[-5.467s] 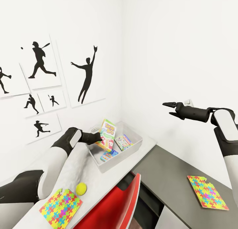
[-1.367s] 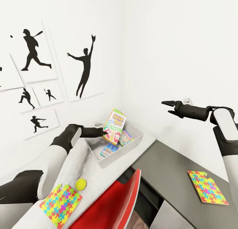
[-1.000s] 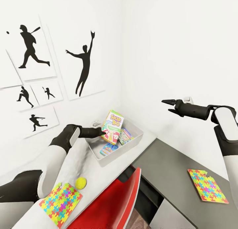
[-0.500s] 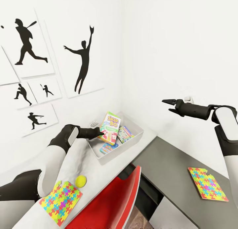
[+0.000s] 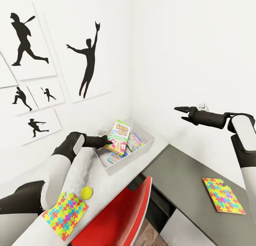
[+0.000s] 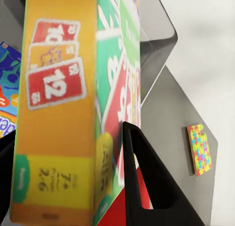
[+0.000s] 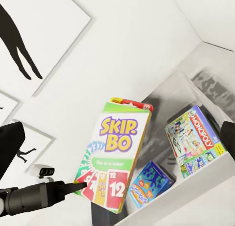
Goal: Put all the toys in the child's room - the three board games (two on the bed and one on the table), the two jigsaw puzzles on the table, and the tennis ball on the table - inside the toy box on the table in the child's room.
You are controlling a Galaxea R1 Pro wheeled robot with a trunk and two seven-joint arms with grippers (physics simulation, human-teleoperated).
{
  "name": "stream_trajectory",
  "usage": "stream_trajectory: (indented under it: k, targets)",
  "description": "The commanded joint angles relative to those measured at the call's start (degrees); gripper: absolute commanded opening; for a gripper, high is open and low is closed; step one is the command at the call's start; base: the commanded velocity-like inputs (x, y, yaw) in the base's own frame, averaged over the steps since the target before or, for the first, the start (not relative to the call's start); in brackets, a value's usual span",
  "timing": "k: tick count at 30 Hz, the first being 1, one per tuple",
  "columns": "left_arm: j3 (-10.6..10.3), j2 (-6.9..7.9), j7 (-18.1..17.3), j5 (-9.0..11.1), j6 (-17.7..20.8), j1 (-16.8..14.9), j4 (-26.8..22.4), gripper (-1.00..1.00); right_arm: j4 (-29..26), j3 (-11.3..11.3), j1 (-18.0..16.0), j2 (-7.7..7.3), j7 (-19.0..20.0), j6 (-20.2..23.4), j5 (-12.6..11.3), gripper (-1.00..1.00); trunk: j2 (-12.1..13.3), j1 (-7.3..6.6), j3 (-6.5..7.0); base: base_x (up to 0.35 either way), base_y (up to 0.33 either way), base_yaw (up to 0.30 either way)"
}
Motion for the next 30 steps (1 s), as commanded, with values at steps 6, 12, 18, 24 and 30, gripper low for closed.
stream_trajectory:
  k: [6, 12, 18, 24, 30]
  targets:
    - [0.3, -0.03, -0.1, 0.1, 1.1, -1.3, -0.3, -1.00, 0.0, 0.0, -0.1, -0.09, 0.0, 0.2, 0.0, 1.00, -0.1, 0.03, -0.69, 0.000, 0.000, 0.000]
    - [0.3, -0.07, -0.1, -0.1, 1.5, -3.6, -0.4, -1.00, -0.3, 0.1, -0.1, -0.10, 0.0, 0.2, 0.0, 1.00, -0.1, 0.03, -1.25, 0.000, 0.000, 0.000]
    - [-0.1, -0.13, 0.0, -0.6, 2.3, -5.7, -0.3, -1.00, -0.4, 0.1, 0.0, -0.15, 0.0, 0.2, 0.1, 1.00, -0.1, 0.03, -1.81, 0.000, 0.000, 0.000]
    - [-1.2, -0.30, 0.1, -5.4, 2.3, -6.1, 0.0, -1.00, -0.5, 0.1, 0.0, -0.04, 0.0, 0.2, 0.1, 1.00, -0.1, 0.03, -2.38, 0.000, 0.000, 0.000]
    - [-2.3, -0.46, 0.0, -9.2, 2.0, -6.1, 0.1, -1.00, -1.2, 0.1, 0.0, -0.01, 0.0, 0.2, 0.1, 1.00, -0.1, 0.03, -2.94, 0.000, 0.000, 0.000]
